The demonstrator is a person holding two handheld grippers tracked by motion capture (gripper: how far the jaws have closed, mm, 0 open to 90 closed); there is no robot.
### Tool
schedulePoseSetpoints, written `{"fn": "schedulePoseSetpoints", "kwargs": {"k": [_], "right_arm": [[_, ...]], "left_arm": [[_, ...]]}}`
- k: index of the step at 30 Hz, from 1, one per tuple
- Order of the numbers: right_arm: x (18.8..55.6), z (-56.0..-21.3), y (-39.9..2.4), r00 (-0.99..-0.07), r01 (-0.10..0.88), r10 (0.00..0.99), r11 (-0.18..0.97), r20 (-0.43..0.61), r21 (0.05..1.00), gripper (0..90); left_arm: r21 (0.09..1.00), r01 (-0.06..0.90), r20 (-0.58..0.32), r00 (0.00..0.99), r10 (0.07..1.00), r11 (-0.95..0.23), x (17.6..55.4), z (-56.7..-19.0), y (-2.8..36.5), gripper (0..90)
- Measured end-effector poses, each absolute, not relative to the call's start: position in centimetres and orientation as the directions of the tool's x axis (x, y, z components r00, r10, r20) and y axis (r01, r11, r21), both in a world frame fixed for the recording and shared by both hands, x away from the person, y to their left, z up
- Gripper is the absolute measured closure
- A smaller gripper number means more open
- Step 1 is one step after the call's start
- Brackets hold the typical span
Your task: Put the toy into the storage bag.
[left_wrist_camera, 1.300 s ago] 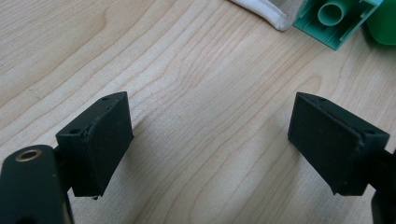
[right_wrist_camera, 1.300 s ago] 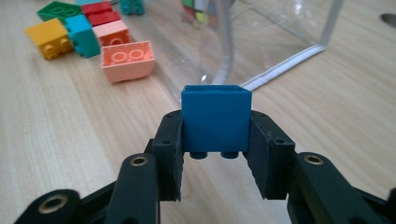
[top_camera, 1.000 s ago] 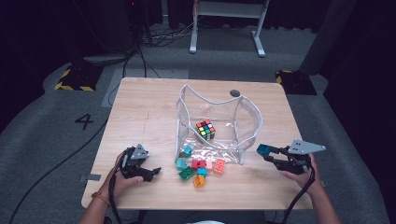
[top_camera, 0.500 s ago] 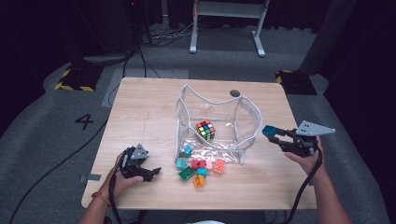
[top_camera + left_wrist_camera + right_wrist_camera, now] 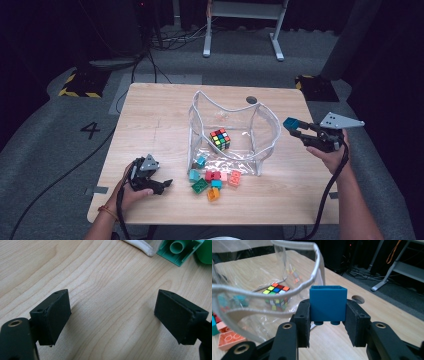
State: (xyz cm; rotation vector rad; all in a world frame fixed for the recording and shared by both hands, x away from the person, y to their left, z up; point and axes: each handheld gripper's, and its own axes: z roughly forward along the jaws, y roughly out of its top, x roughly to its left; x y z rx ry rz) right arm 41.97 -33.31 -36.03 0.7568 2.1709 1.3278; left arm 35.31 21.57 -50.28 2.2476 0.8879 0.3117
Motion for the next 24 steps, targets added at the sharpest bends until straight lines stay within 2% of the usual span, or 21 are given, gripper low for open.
{"fn": "schedulePoseSetpoints", "kwargs": {"k": [14,24], "right_arm": [[43.9,-31.9,-31.7,-0.745,0.175,0.656,0.373,-0.125,0.911,59.1],[45.0,-31.0,-29.3,-0.789,0.154,0.603,0.375,-0.114,0.914,59.1]], "left_arm": [[0.68,0.509,-0.028,0.738,0.674,-0.528,35.3,-50.3,21.6,13.8],[0.679,0.513,-0.038,0.739,0.673,-0.525,35.3,-50.3,21.5,13.7]]}}
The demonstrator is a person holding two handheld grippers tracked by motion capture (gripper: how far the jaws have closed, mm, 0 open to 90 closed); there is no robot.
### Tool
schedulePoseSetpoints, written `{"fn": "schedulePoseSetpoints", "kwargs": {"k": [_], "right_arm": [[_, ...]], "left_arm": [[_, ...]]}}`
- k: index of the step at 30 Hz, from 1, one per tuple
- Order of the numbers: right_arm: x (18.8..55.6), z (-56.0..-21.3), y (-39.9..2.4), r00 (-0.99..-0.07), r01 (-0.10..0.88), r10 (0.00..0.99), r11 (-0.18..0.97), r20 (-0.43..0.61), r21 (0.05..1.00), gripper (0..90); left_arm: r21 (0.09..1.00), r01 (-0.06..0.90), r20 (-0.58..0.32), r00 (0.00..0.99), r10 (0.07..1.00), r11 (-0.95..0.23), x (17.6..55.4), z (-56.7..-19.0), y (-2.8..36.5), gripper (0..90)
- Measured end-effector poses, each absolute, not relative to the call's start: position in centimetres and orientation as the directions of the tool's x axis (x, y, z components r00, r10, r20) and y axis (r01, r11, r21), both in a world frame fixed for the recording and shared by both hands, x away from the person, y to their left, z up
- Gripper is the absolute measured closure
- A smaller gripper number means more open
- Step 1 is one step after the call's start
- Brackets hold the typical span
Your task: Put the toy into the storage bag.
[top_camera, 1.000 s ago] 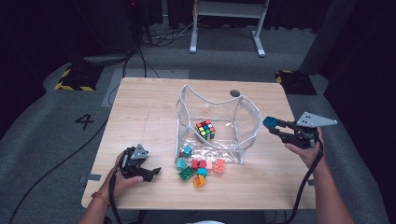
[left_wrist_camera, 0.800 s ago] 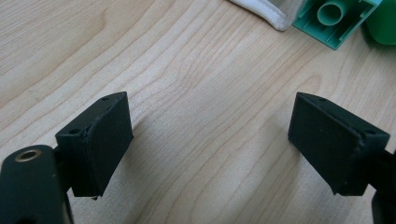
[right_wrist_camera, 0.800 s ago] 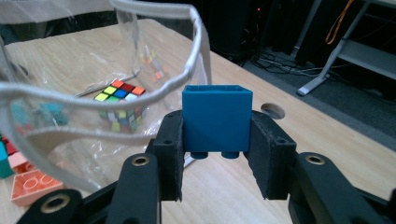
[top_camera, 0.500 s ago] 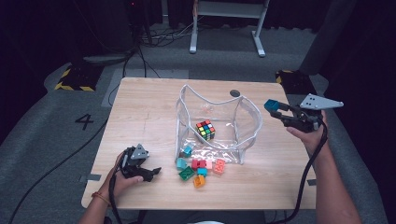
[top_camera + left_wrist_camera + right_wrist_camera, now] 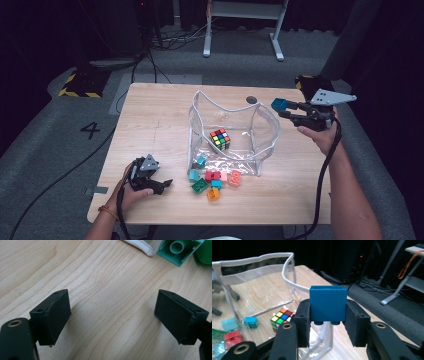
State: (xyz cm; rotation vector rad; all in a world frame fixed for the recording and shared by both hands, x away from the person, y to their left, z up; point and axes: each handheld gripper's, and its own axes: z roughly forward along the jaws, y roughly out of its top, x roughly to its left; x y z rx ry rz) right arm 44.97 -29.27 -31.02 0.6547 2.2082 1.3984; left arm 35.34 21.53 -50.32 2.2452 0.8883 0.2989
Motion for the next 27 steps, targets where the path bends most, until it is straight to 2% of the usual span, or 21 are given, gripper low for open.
{"fn": "schedulePoseSetpoints", "kwargs": {"k": [16,27], "right_arm": [[45.9,-32.0,-22.5,-0.903,0.077,0.392,0.547,-0.174,0.833,59.1],[47.4,-32.7,-19.4,-0.925,0.096,0.326,0.698,-0.195,0.71,59.1]], "left_arm": [[0.68,0.513,-0.042,0.74,0.671,-0.524,35.4,-50.3,21.5,13.7],[0.68,0.513,-0.041,0.74,0.671,-0.524,35.4,-50.3,21.5,13.6]]}}
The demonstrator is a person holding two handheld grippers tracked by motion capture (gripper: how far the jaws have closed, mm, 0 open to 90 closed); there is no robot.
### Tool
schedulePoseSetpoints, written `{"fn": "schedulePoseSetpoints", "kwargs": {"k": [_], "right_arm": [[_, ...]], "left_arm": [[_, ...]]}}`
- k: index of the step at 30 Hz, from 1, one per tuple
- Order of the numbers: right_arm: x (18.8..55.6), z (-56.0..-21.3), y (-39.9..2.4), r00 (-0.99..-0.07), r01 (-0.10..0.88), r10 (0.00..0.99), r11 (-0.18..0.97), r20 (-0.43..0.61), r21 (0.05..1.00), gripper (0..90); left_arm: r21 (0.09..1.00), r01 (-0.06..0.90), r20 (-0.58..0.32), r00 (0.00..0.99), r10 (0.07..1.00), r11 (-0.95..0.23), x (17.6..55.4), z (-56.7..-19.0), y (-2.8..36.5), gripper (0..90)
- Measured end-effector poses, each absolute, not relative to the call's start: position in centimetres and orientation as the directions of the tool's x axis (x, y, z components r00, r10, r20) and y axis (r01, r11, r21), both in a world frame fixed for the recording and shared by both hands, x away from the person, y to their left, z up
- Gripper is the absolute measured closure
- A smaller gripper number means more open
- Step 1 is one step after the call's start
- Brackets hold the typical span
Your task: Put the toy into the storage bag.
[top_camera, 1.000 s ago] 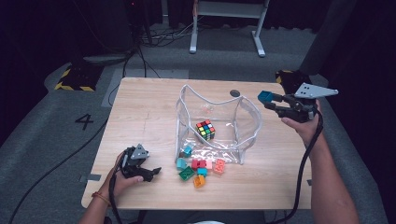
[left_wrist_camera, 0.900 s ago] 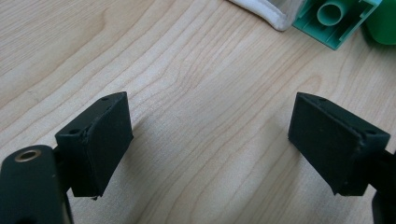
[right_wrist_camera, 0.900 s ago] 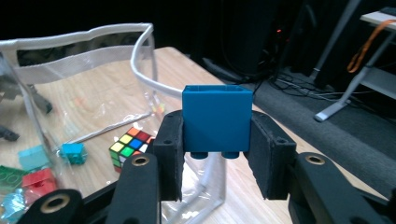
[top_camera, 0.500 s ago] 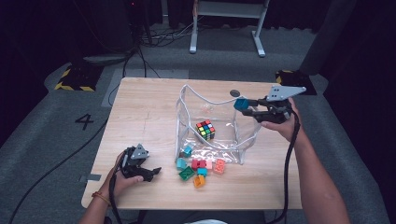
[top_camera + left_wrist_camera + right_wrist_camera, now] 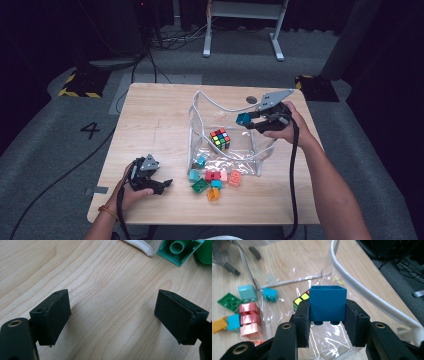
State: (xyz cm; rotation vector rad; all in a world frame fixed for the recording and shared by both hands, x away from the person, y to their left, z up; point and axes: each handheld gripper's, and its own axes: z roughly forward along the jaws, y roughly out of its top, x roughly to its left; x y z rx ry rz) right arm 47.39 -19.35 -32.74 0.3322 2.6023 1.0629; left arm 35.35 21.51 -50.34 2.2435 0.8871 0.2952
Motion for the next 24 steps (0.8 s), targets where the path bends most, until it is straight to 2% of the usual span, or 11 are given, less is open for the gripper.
{"fn": "schedulePoseSetpoints", "kwargs": {"k": [10,11,14,24], "right_arm": [[48.2,-33.3,-16.9,-0.93,0.118,0.29,0.82,-0.228,0.559,59.1],[48.4,-33.4,-16.7,-0.93,0.097,0.272,0.831,-0.248,0.547,59.0],[48.3,-33.5,-16.4,-0.929,0.123,0.28,0.851,-0.243,0.511,59.1],[48.5,-34.0,-18.1,-0.928,0.163,0.279,0.9,-0.247,0.404,59.0]], "left_arm": [[0.68,0.513,-0.041,0.74,0.671,-0.524,35.4,-50.3,21.5,13.6],[0.68,0.513,-0.041,0.74,0.671,-0.524,35.4,-50.3,21.5,13.7],[0.68,0.513,-0.041,0.74,0.671,-0.524,35.4,-50.3,21.5,13.7],[0.68,0.513,-0.041,0.74,0.671,-0.524,35.4,-50.3,21.5,13.7]]}}
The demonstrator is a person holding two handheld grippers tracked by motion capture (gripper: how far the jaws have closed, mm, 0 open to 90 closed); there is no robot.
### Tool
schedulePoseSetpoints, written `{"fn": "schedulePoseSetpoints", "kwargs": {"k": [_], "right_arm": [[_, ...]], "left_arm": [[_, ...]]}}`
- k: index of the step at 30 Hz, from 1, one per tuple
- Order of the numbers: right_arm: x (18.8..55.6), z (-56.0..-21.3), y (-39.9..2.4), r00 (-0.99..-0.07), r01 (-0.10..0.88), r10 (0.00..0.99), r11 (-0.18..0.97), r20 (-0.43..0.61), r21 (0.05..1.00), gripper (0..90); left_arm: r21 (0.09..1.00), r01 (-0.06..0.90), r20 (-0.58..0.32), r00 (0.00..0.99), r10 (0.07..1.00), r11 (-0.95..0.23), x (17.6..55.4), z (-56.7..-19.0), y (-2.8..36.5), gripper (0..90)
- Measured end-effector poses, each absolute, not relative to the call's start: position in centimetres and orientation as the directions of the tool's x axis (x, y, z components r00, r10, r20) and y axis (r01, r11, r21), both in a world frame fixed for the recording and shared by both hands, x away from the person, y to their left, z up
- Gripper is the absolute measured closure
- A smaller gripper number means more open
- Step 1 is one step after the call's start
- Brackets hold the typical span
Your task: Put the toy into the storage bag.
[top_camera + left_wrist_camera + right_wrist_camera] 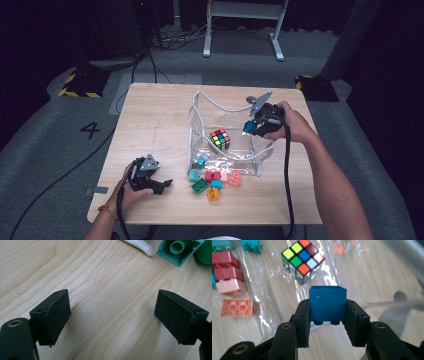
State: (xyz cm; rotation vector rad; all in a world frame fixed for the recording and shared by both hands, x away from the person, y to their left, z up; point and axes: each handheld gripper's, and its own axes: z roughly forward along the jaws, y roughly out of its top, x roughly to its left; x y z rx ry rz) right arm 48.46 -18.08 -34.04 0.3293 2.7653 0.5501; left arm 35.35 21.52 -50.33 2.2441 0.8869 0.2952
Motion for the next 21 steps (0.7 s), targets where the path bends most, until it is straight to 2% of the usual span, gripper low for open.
{"fn": "schedulePoseSetpoints", "kwargs": {"k": [4,9,16,21], "right_arm": [[48.3,-34.1,-18.8,-0.925,0.182,0.286,0.911,-0.249,0.371,59.0],[48.2,-34.0,-19.5,-0.917,0.184,0.303,0.898,-0.259,0.398,57.7],[47.6,-33.4,-20.4,-0.907,0.177,0.342,0.839,-0.247,0.514,51.6],[46.5,-32.6,-21.6,-0.895,0.174,0.394,0.742,-0.211,0.648,46.4]], "left_arm": [[0.68,0.513,-0.041,0.74,0.671,-0.524,35.4,-50.3,21.5,13.7],[0.68,0.513,-0.041,0.74,0.671,-0.524,35.4,-50.3,21.5,13.7],[0.68,0.513,-0.041,0.74,0.672,-0.523,35.4,-50.3,21.5,13.7],[0.68,0.513,-0.041,0.74,0.671,-0.524,35.4,-50.3,21.5,13.7]]}}
